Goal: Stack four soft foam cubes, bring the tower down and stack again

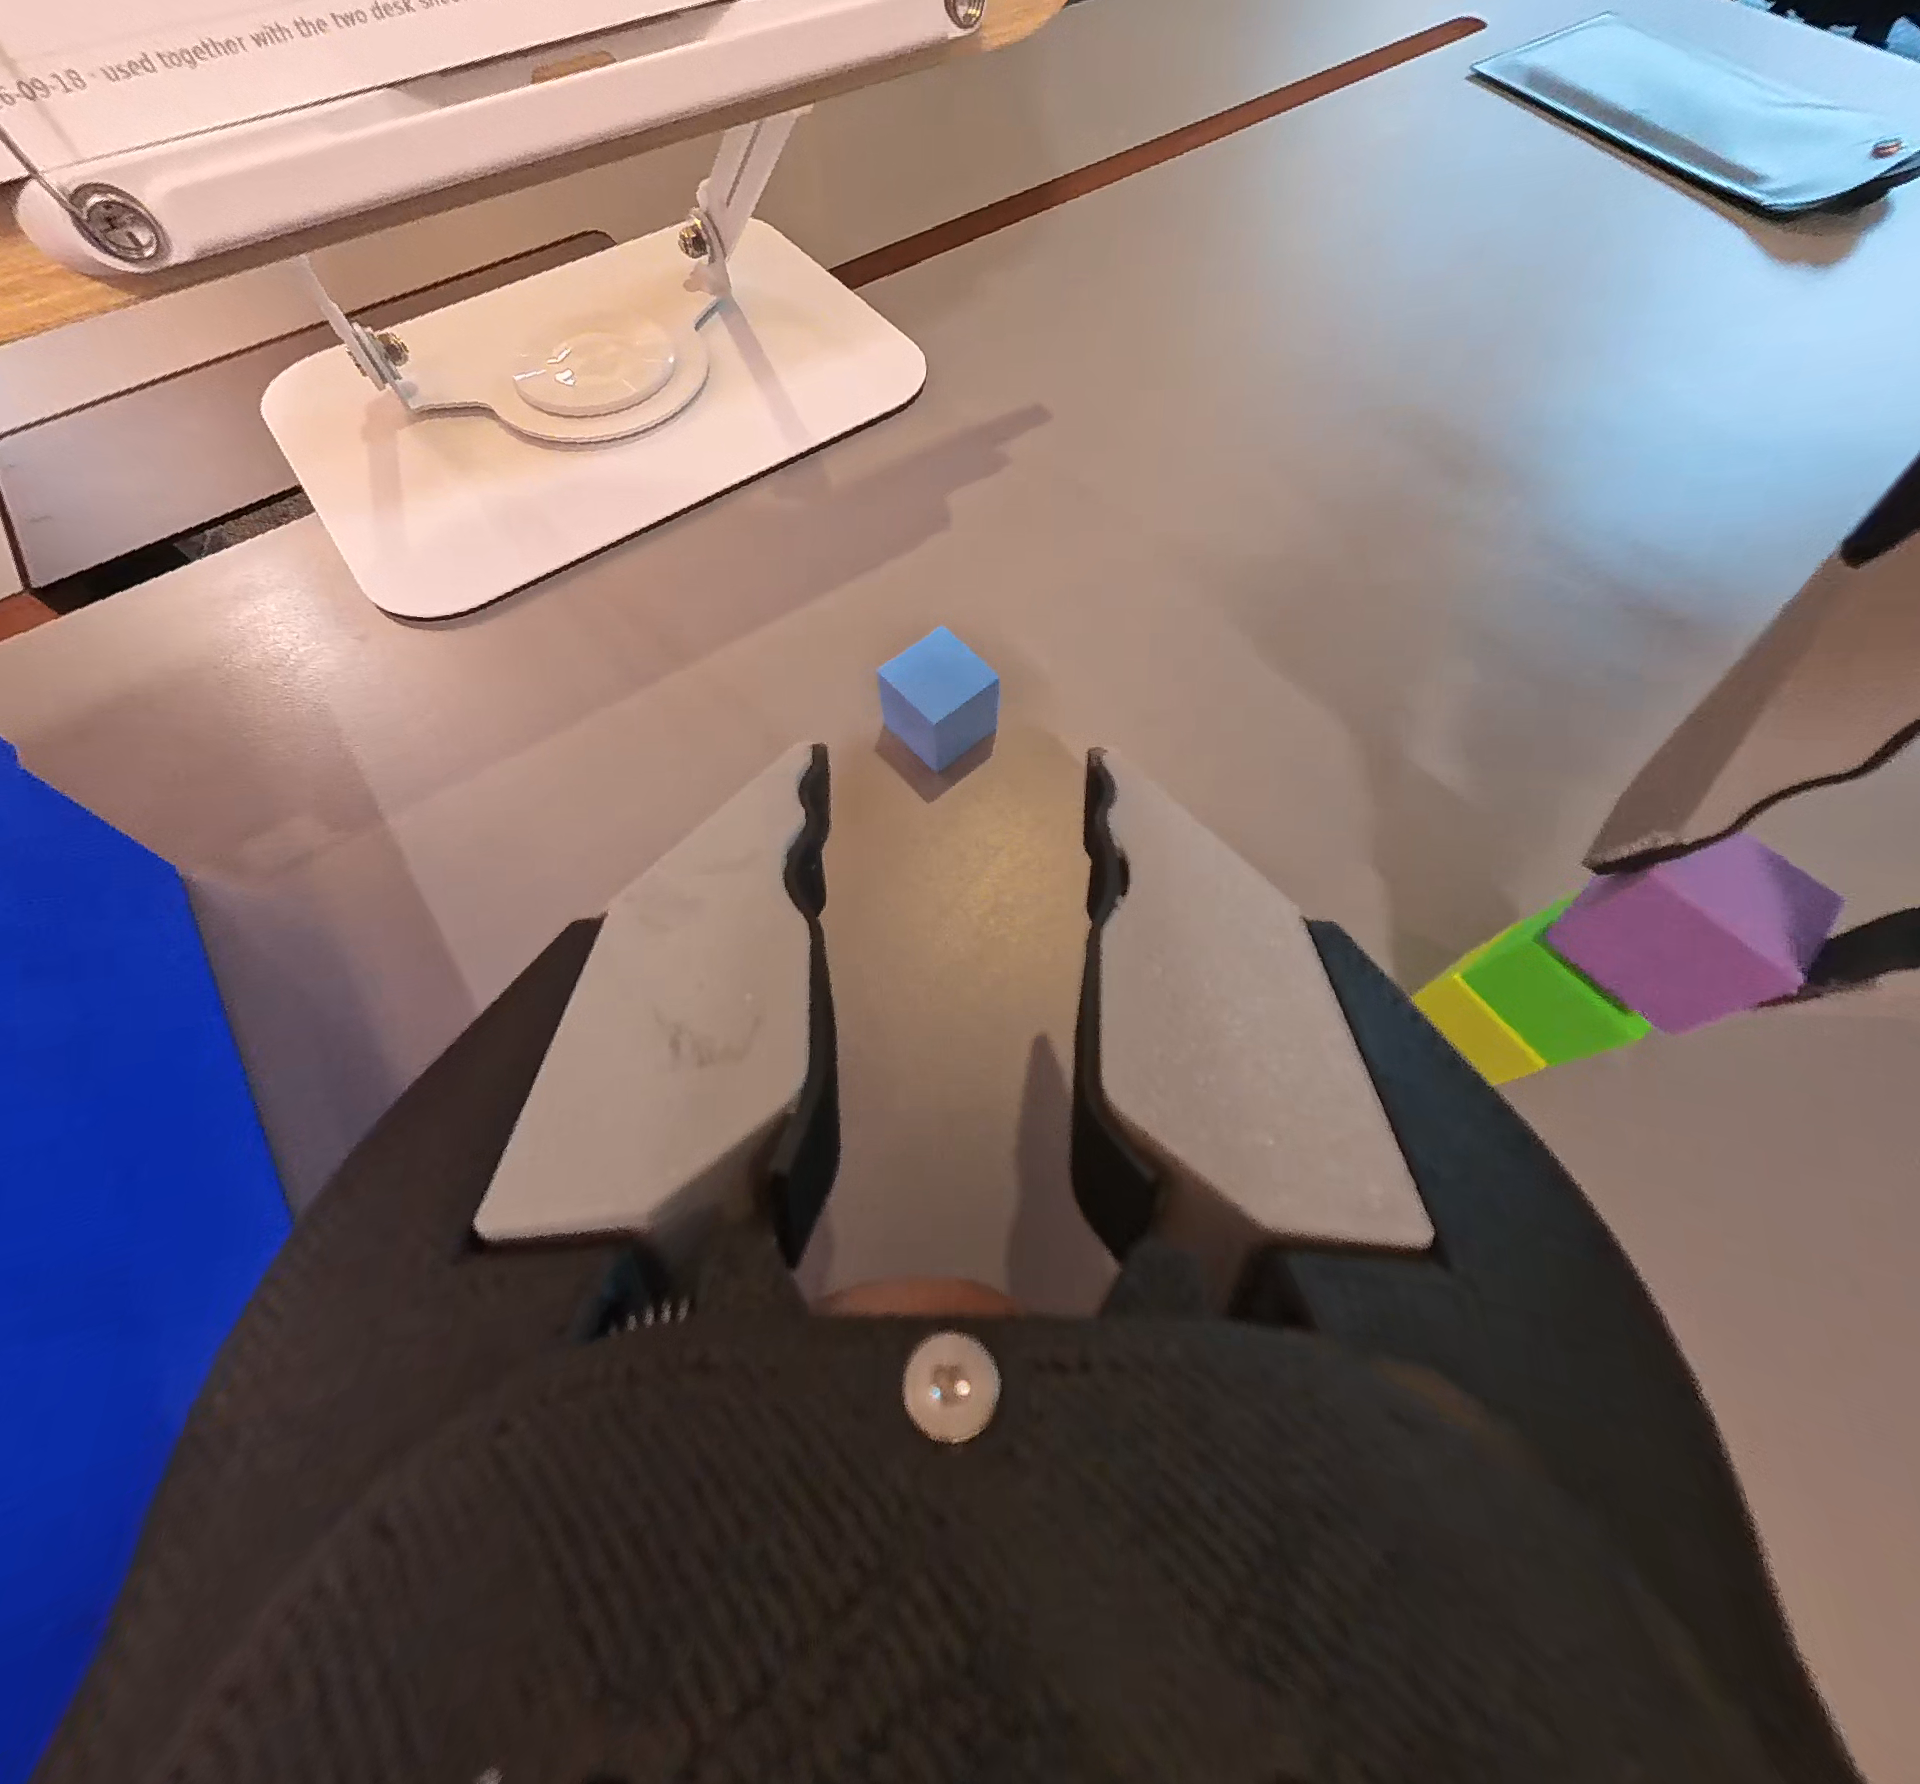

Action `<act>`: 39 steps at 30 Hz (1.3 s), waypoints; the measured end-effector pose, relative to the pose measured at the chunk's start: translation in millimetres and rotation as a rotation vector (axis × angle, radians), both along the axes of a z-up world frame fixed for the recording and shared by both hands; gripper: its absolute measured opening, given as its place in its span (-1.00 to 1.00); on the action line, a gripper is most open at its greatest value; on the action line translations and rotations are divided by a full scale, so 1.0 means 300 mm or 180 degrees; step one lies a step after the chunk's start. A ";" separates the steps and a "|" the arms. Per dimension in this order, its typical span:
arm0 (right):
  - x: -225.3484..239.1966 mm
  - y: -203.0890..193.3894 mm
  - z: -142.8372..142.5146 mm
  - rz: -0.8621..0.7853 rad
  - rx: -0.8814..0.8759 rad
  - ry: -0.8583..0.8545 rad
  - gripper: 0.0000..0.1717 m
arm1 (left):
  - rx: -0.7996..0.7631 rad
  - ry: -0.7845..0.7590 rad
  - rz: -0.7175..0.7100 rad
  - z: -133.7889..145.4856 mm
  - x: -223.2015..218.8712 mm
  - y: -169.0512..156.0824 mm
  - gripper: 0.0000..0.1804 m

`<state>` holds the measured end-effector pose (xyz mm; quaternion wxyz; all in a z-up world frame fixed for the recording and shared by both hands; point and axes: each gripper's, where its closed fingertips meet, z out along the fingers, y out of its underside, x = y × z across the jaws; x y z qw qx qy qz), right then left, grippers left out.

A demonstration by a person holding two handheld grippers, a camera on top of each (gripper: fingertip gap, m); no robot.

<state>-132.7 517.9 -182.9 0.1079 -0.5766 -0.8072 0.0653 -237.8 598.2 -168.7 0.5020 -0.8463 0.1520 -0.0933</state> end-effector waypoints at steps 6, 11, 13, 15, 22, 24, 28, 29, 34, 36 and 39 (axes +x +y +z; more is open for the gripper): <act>-0.001 0.005 -0.007 -0.0023 -0.0003 -0.0031 -0.72 | -0.0040 0.0013 -0.0015 -0.013 0.003 0.001 -0.47; 0.005 0.010 -0.009 -0.0040 -0.0021 -0.0053 -0.72 | -0.0046 0.0005 -0.0009 -0.014 0.001 0.002 -0.47; 0.005 0.008 -0.009 -0.0040 -0.0032 -0.0051 -0.72 | -0.0045 0.0005 -0.0009 -0.014 0.000 0.002 -0.47; 0.005 0.006 -0.010 -0.0035 -0.0040 -0.0055 -0.72 | -0.0047 0.0005 -0.0006 -0.015 0.000 0.002 -0.47; 0.002 0.002 -0.015 -0.0031 -0.0017 -0.0081 -0.72 | -0.0049 0.0004 -0.0005 -0.014 -0.001 0.001 -0.47; 0.002 0.002 -0.015 -0.0034 -0.0016 -0.0086 -0.72 | -0.0045 -0.0010 -0.0009 -0.012 -0.001 0.001 -0.47; 0.005 0.000 -0.013 -0.0070 -0.0053 -0.0110 -0.72 | -0.0024 -0.0030 -0.0015 -0.006 -0.001 0.000 -0.47; 0.007 0.000 -0.013 -0.0079 -0.0061 -0.0118 -0.72 | -0.0026 -0.0032 -0.0010 -0.005 -0.002 0.000 -0.47; 0.008 0.004 -0.017 -0.0087 -0.0039 -0.0128 -0.72 | -0.0028 -0.0052 -0.0011 -0.004 -0.003 0.000 -0.47; 0.006 0.003 -0.018 -0.0114 -0.0062 -0.0130 -0.72 | -0.0025 -0.0043 -0.0012 -0.004 -0.003 0.000 -0.47; 0.005 0.007 -0.018 -0.0146 -0.0058 -0.0138 -0.72 | -0.0040 -0.0041 -0.0009 -0.007 -0.004 0.000 -0.47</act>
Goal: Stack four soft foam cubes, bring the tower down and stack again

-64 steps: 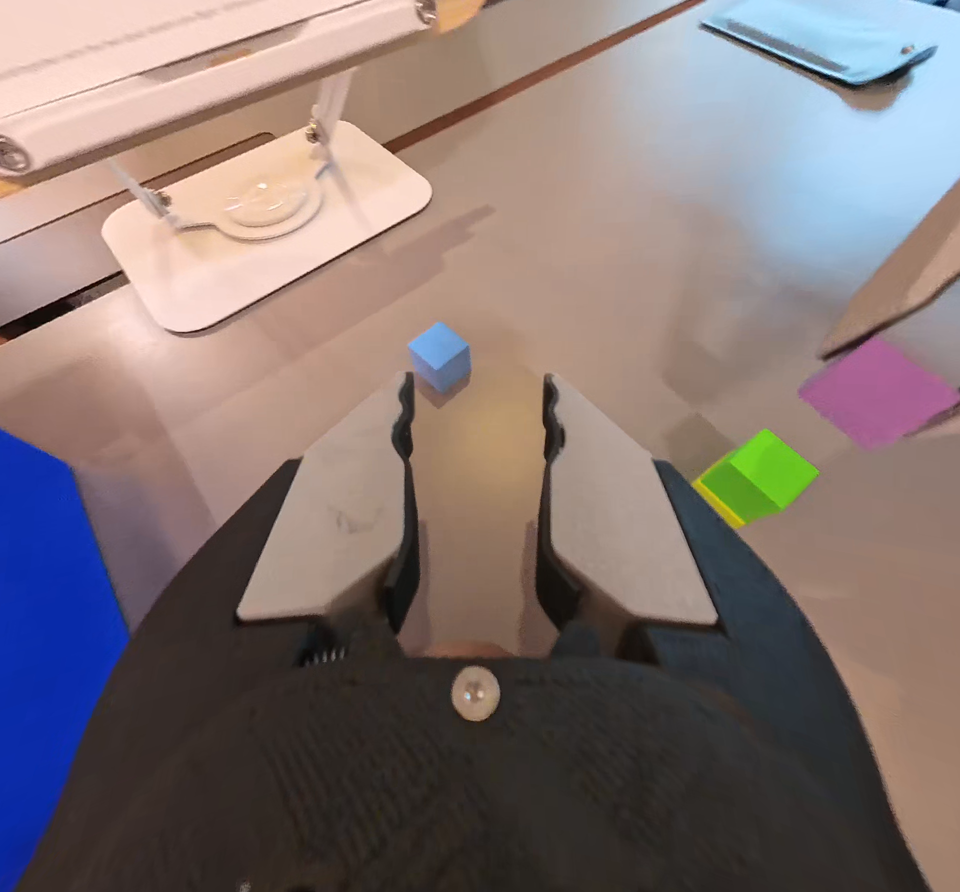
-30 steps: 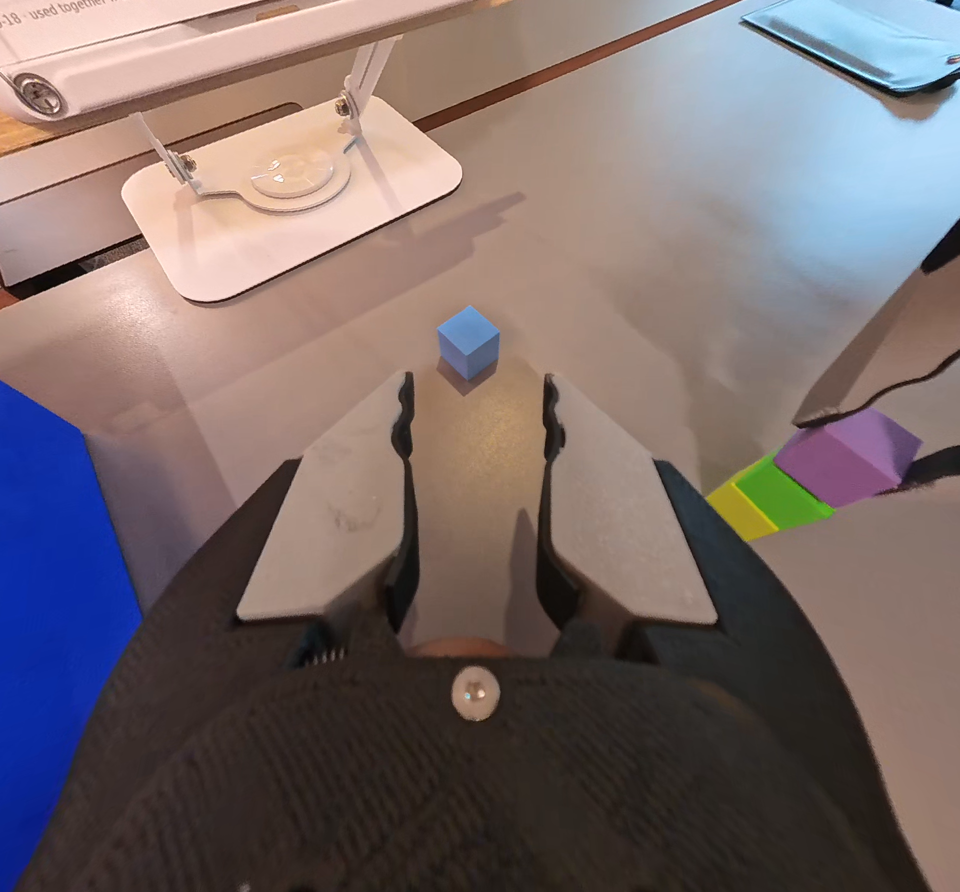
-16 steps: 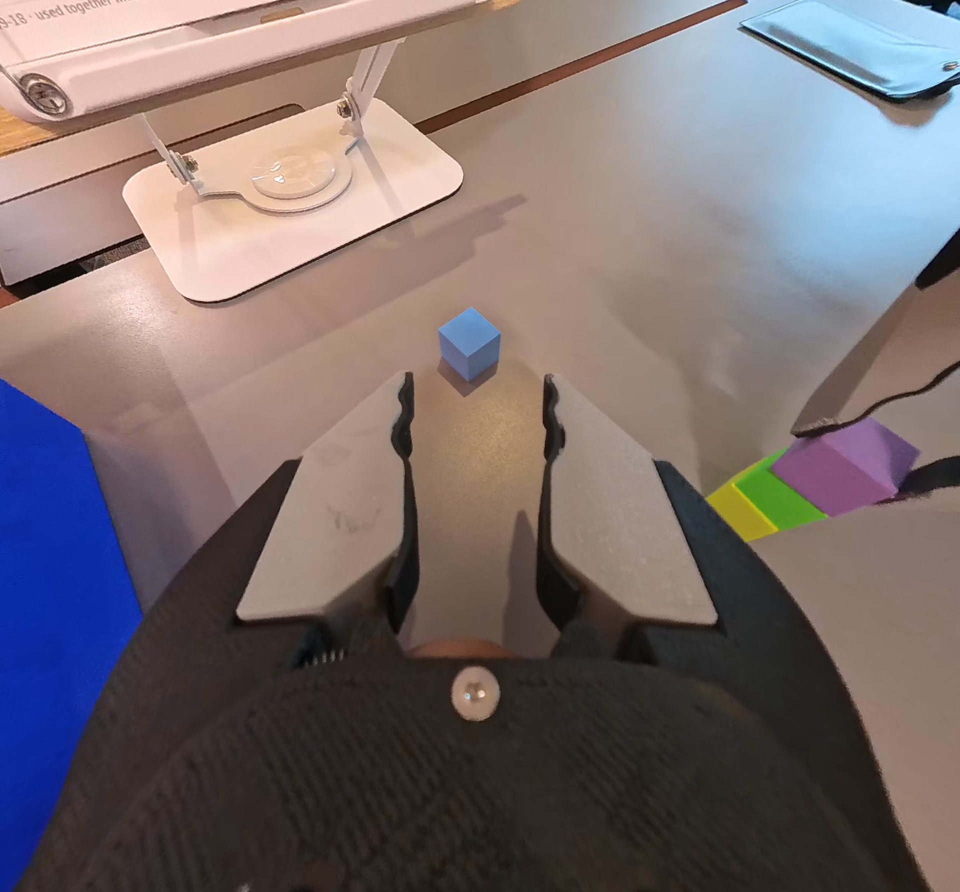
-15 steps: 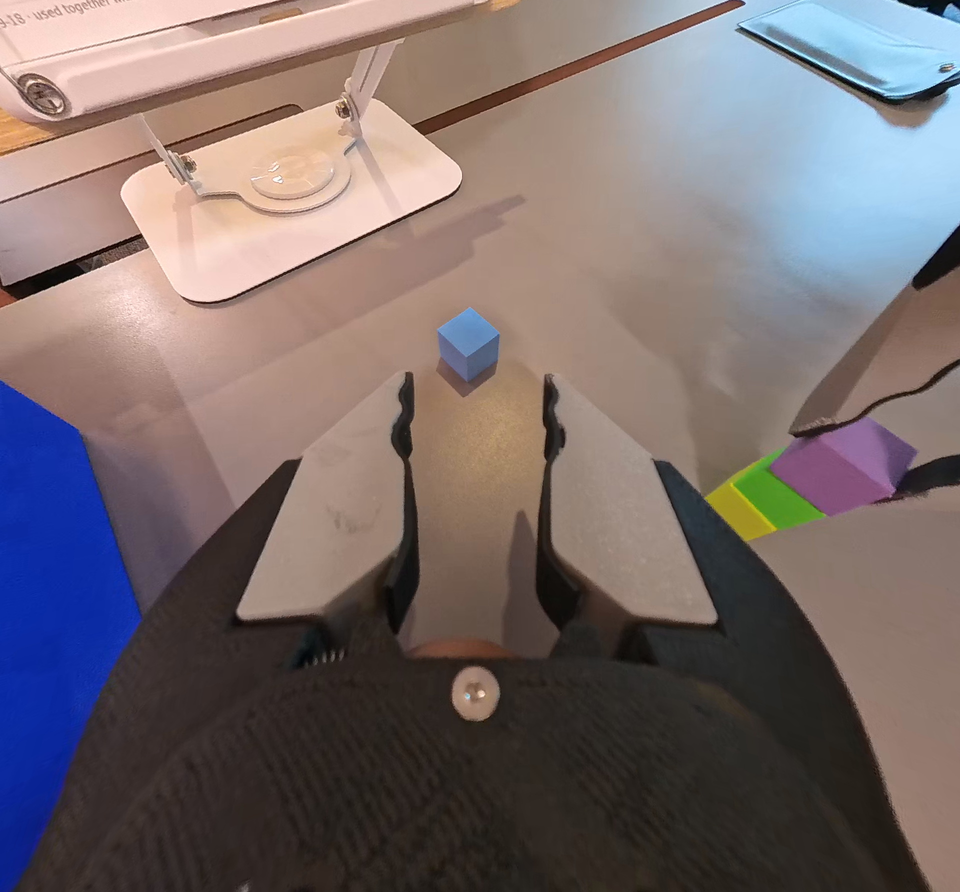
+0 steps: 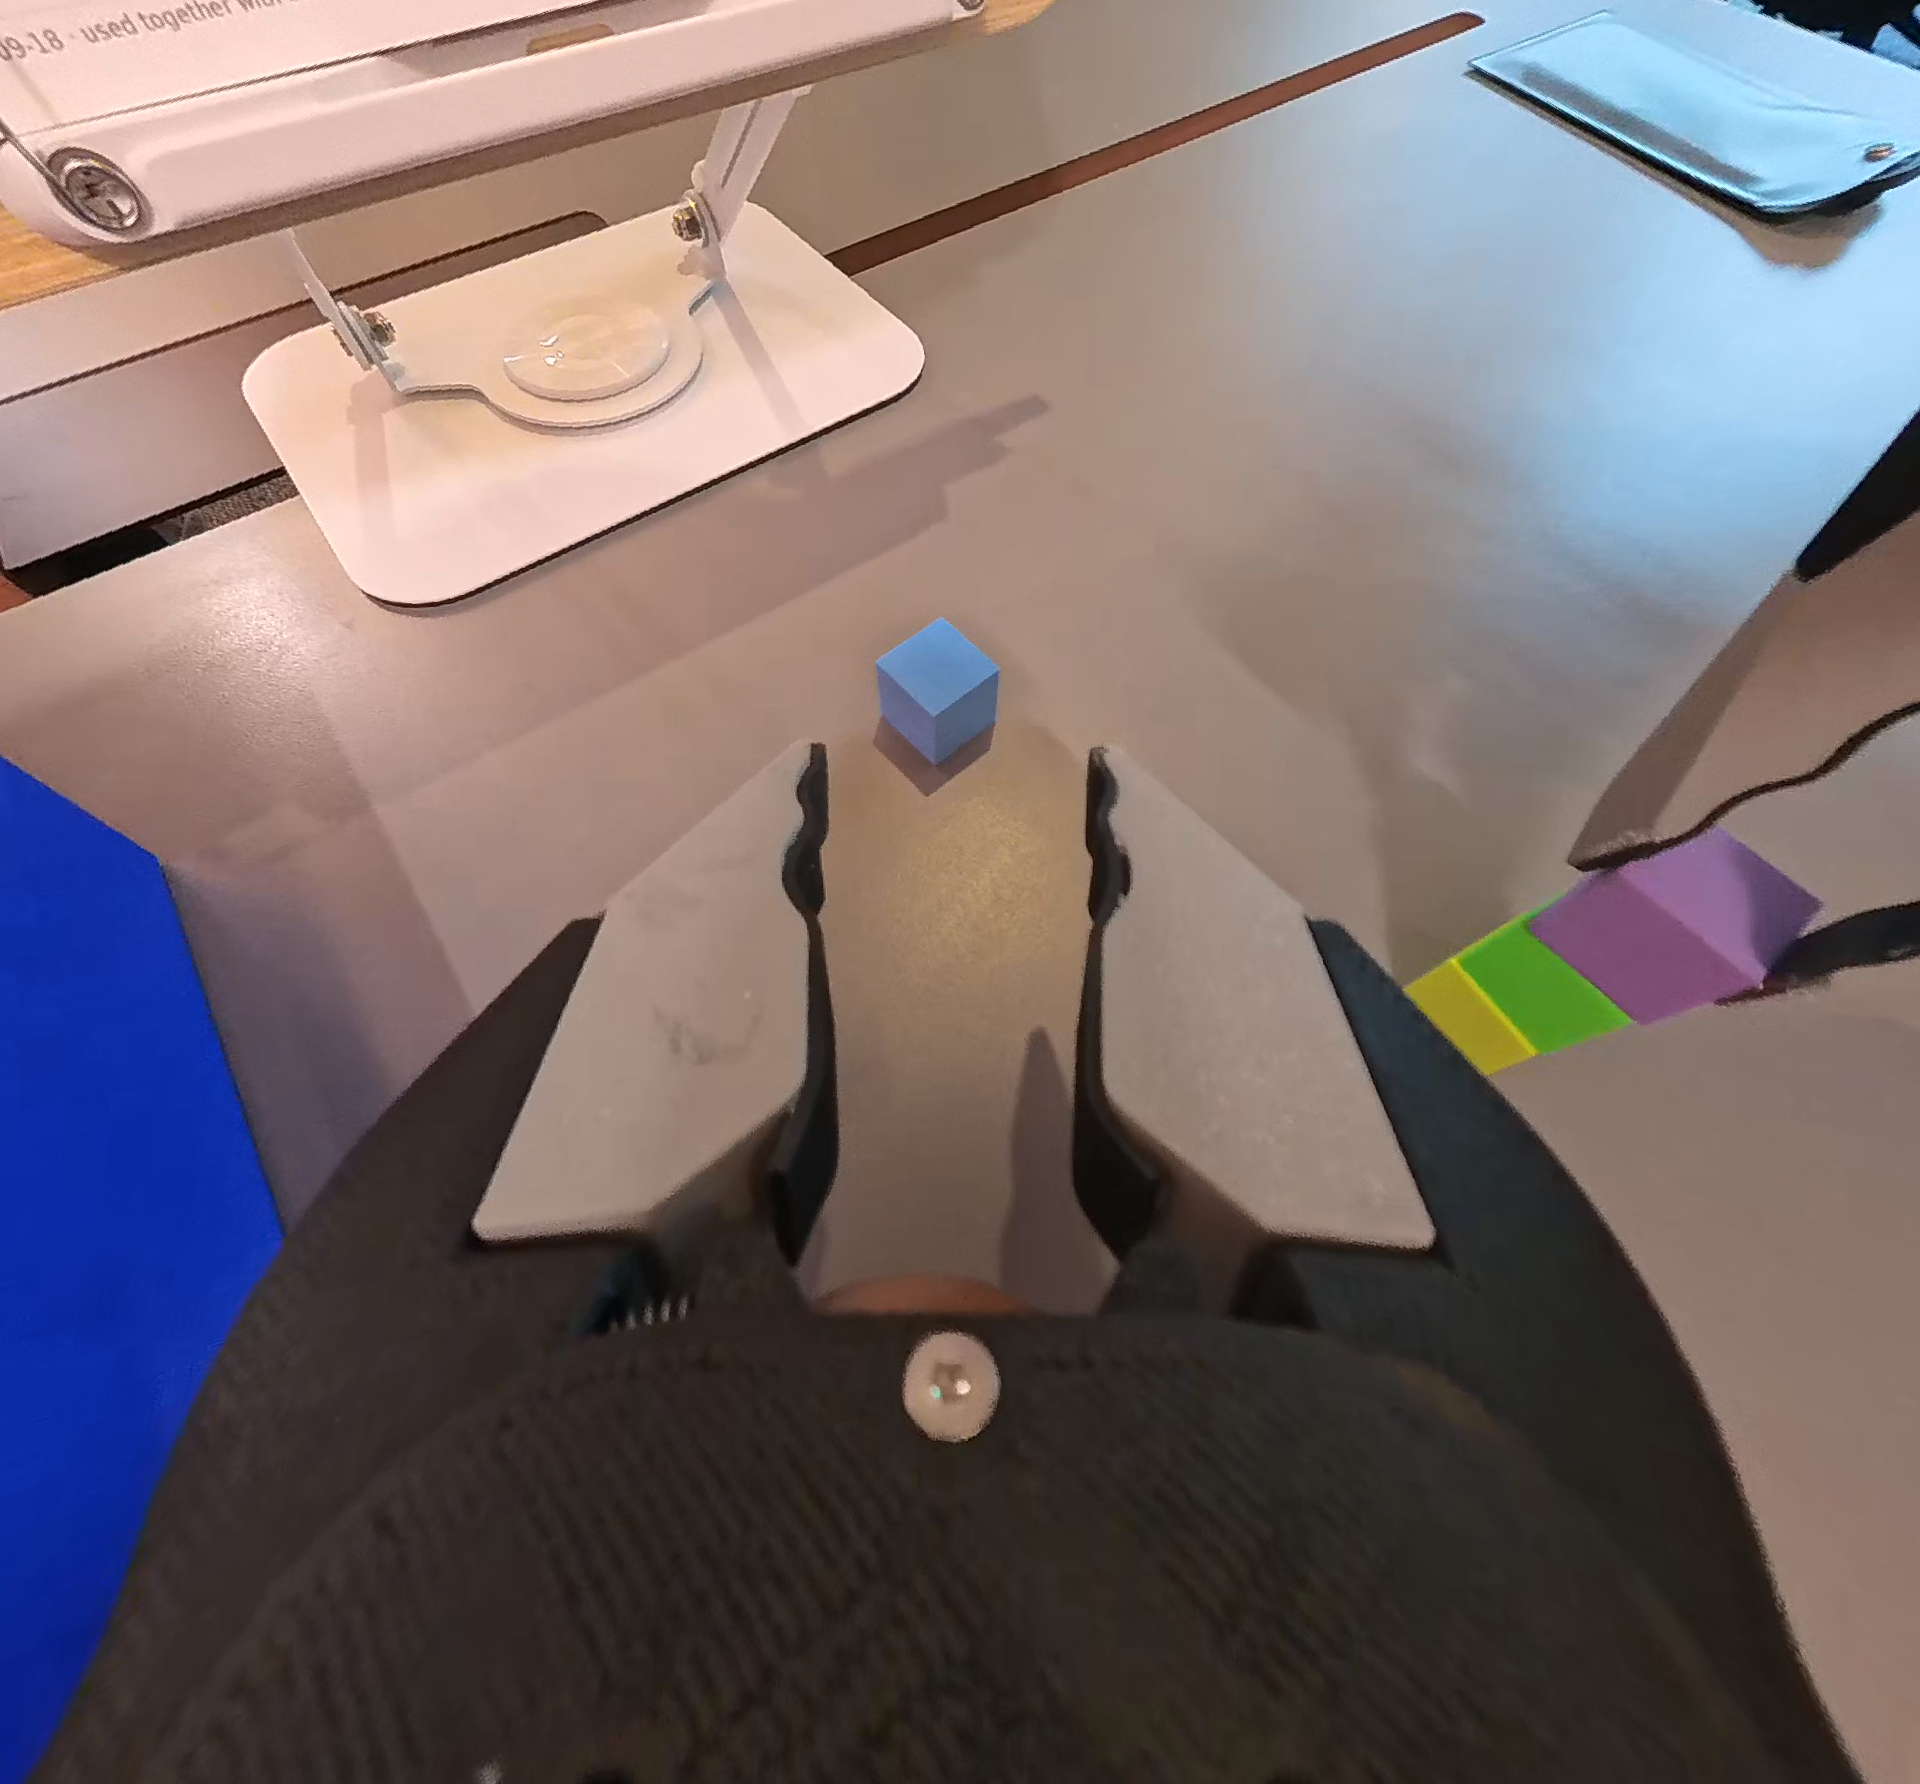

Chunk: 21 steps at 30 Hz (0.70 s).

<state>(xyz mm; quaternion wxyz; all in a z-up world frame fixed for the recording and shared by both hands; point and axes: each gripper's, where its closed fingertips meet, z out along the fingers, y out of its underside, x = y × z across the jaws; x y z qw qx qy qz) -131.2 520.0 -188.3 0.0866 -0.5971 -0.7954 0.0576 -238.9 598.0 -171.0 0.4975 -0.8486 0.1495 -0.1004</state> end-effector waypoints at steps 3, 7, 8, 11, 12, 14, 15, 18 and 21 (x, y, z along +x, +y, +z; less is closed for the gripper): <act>-0.003 -0.002 -0.001 -0.0059 -0.0040 -0.0012 -0.72 | -0.0012 -0.0006 0.0001 -0.002 0.000 0.000 -0.47; -0.007 0.000 -0.001 -0.0109 -0.0048 -0.0008 -0.72 | -0.0005 -0.0001 -0.0004 -0.001 0.001 -0.001 -0.47; -0.007 0.000 -0.001 -0.0123 -0.0054 -0.0011 -0.72 | -0.0005 -0.0003 -0.0004 0.000 0.001 -0.001 -0.47; -0.006 0.002 -0.001 -0.0173 -0.0060 -0.0014 -0.72 | -0.0008 -0.0015 -0.0008 0.000 0.002 -0.001 -0.47; -0.006 0.002 -0.001 -0.0200 -0.0074 -0.0010 -0.72 | -0.0009 -0.0016 -0.0010 0.001 0.002 -0.002 -0.47; -0.007 0.003 0.000 -0.0245 -0.0115 0.0005 -0.72 | -0.0012 -0.0021 -0.0011 0.000 0.003 -0.002 -0.47; -0.008 0.002 0.001 -0.0245 -0.0132 0.0017 -0.72 | -0.0014 -0.0020 -0.0012 0.000 0.003 -0.002 -0.47; -0.011 0.005 0.002 -0.0249 -0.0113 0.0047 -0.72 | -0.0010 -0.0019 -0.0008 0.000 0.002 -0.002 -0.47; -0.008 -0.003 0.002 -0.0249 -0.0166 0.0042 -0.72 | -0.0016 -0.0032 -0.0009 0.000 0.003 -0.002 -0.47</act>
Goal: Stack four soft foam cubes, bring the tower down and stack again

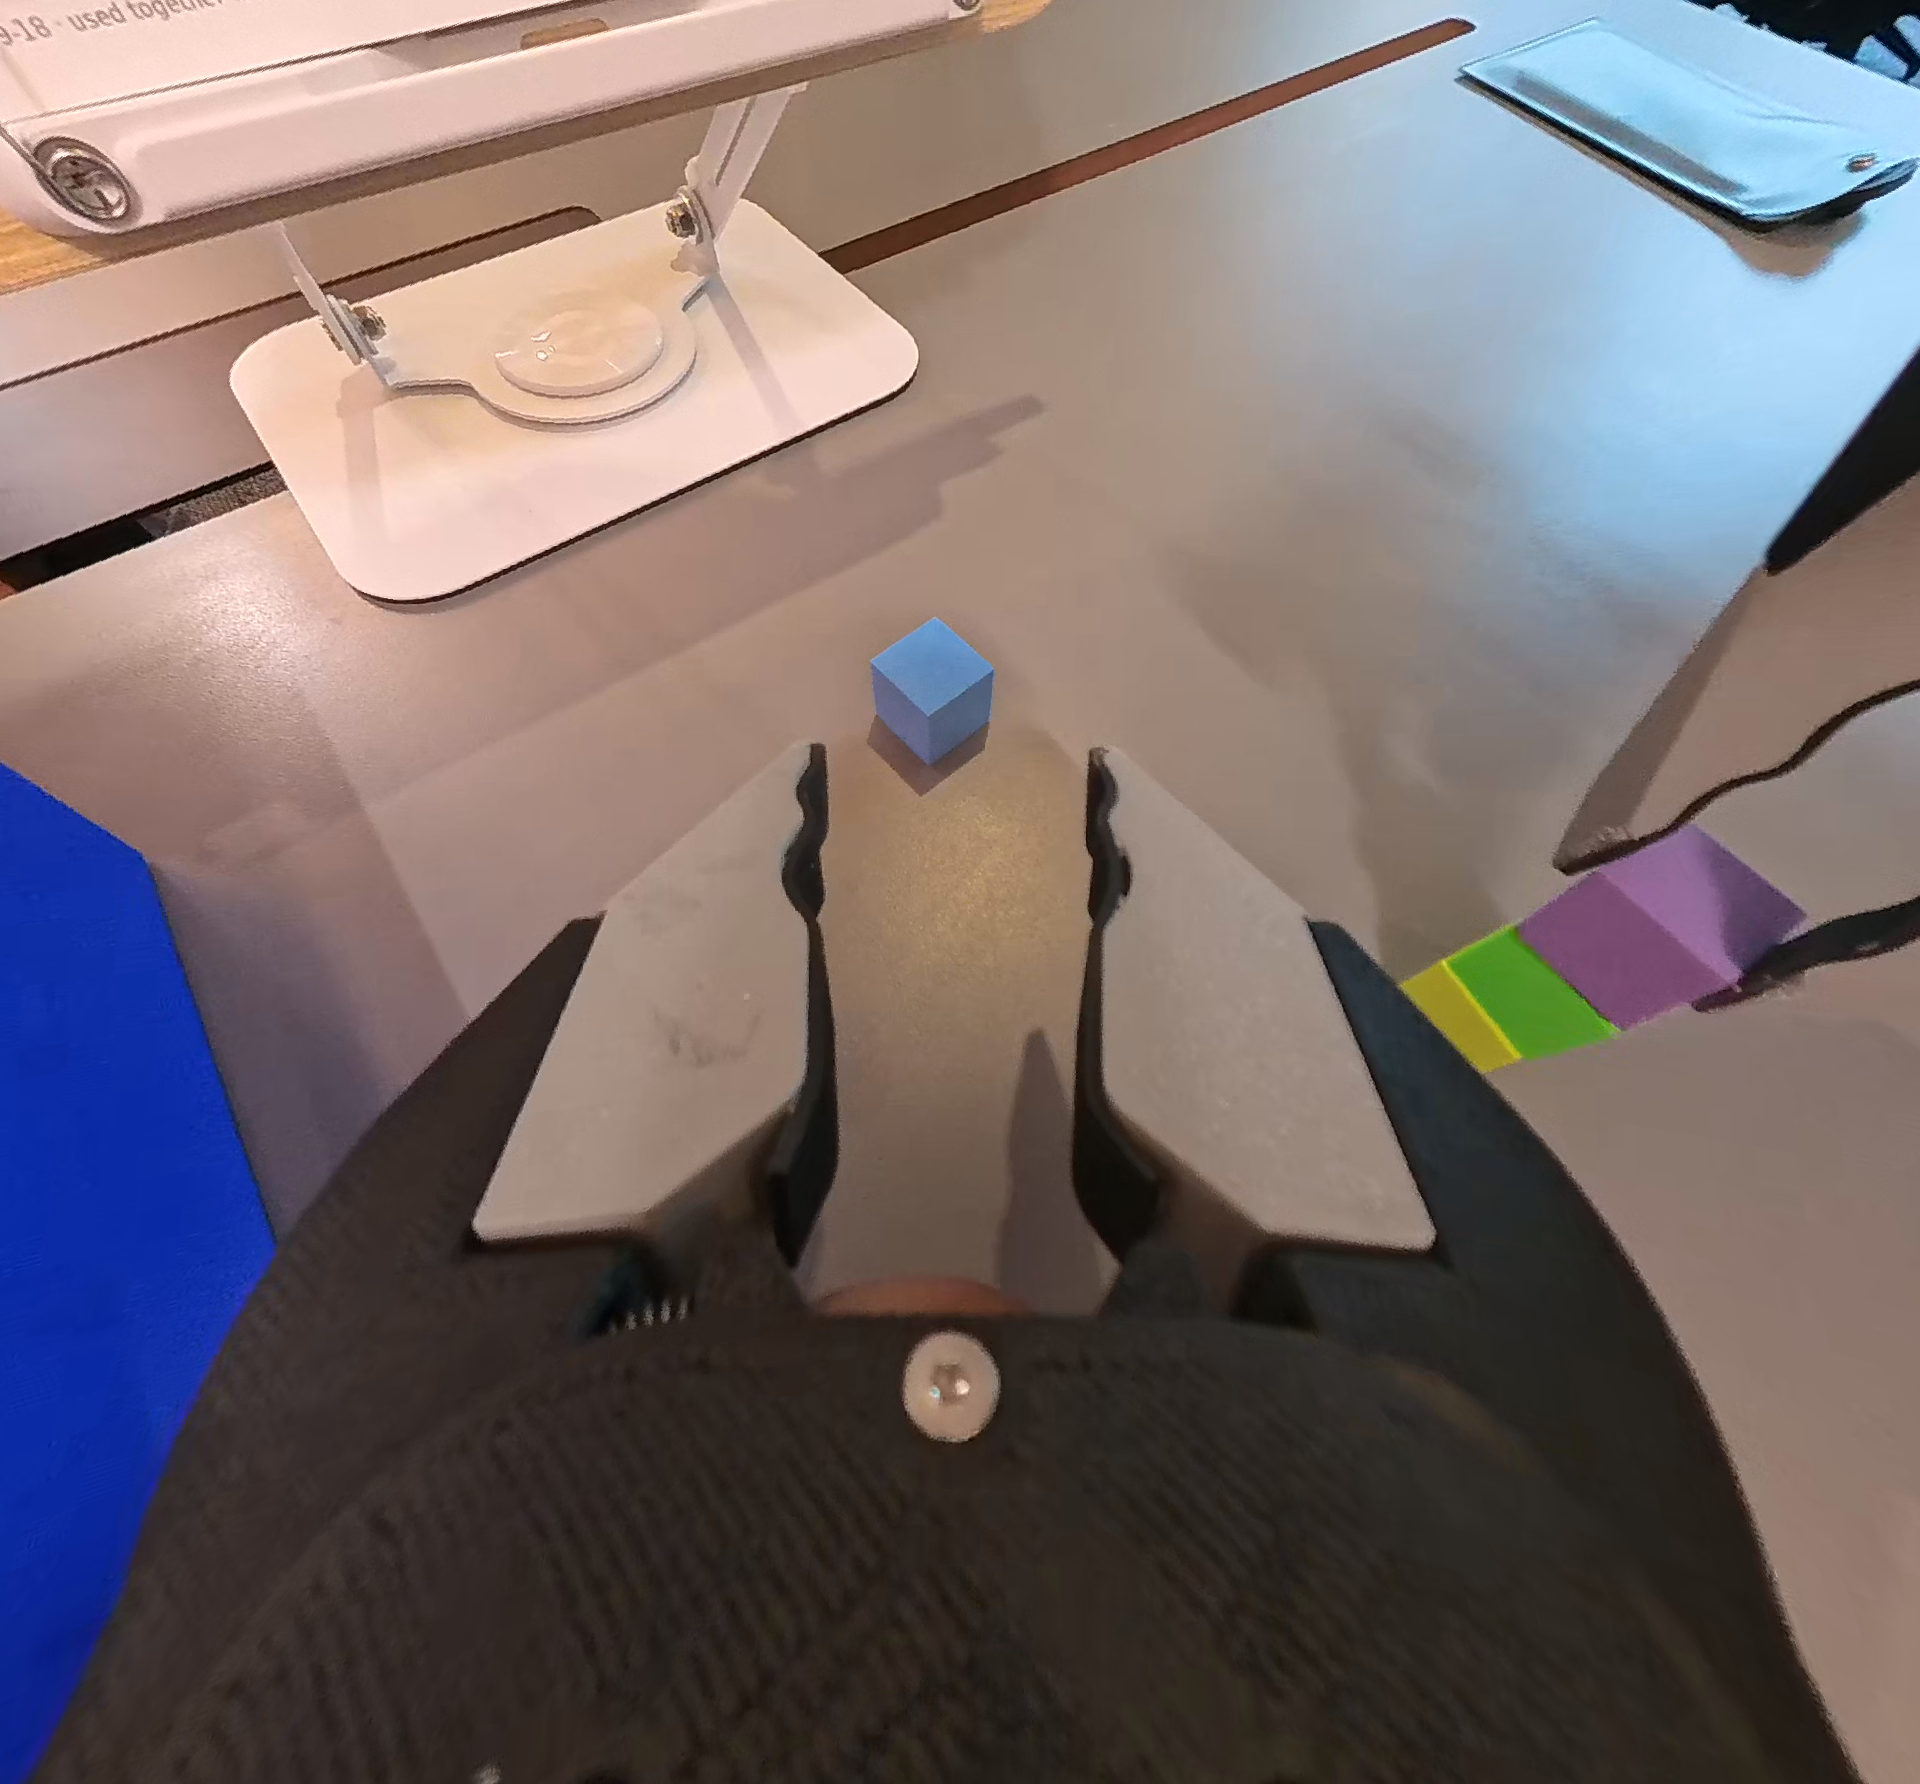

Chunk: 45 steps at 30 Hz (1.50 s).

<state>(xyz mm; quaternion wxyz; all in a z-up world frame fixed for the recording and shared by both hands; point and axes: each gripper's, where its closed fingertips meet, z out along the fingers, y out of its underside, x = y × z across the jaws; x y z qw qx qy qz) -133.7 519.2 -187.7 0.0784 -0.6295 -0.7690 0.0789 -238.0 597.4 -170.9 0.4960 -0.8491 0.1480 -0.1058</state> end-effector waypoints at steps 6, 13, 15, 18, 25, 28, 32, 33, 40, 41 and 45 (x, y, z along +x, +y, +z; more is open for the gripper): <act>0.006 0.003 -0.002 -0.0014 0.0018 -0.0041 -0.72 | -0.0001 0.0004 -0.0003 0.000 0.001 0.000 -0.47; 0.001 0.001 -0.004 -0.0042 0.0002 -0.0042 -0.72 | -0.0011 -0.0007 0.0000 -0.002 0.001 0.000 -0.47; 0.001 0.002 -0.004 -0.0064 -0.0018 -0.0040 -0.72 | -0.0013 -0.0008 -0.0004 -0.002 0.001 -0.001 -0.47; 0.004 0.000 -0.007 -0.0073 -0.0033 -0.0055 -0.71 | -0.0009 -0.0013 -0.0004 0.000 0.001 -0.001 -0.47; 0.000 0.004 -0.005 -0.0093 -0.0029 -0.0009 -0.62 | -0.0008 -0.0024 0.0000 0.002 0.000 -0.001 -0.47; -0.007 0.004 0.017 -0.0113 -0.0061 0.0100 -0.55 | -0.0011 -0.0027 0.0000 0.001 0.000 -0.001 -0.47; -0.005 0.007 0.043 -0.0242 -0.0155 0.0357 -0.42 | -0.0020 -0.0038 -0.0004 0.000 0.000 -0.001 -0.47; -0.001 0.006 0.042 -0.0289 -0.0200 0.0414 -0.42 | -0.0019 -0.0038 -0.0004 0.001 0.000 -0.001 -0.47; 0.030 -0.002 -0.018 -0.0536 -0.0357 0.0639 -0.32 | -0.0022 -0.0040 -0.0007 -0.001 0.003 -0.002 -0.47; 0.028 -0.002 -0.026 -0.0557 -0.0355 0.0655 -0.32 | -0.0030 -0.0039 -0.0011 -0.003 0.004 -0.001 -0.47; 0.025 0.004 -0.069 -0.0546 -0.0226 0.0600 -0.31 | -0.0056 -0.0015 -0.0017 -0.013 0.007 -0.001 -0.47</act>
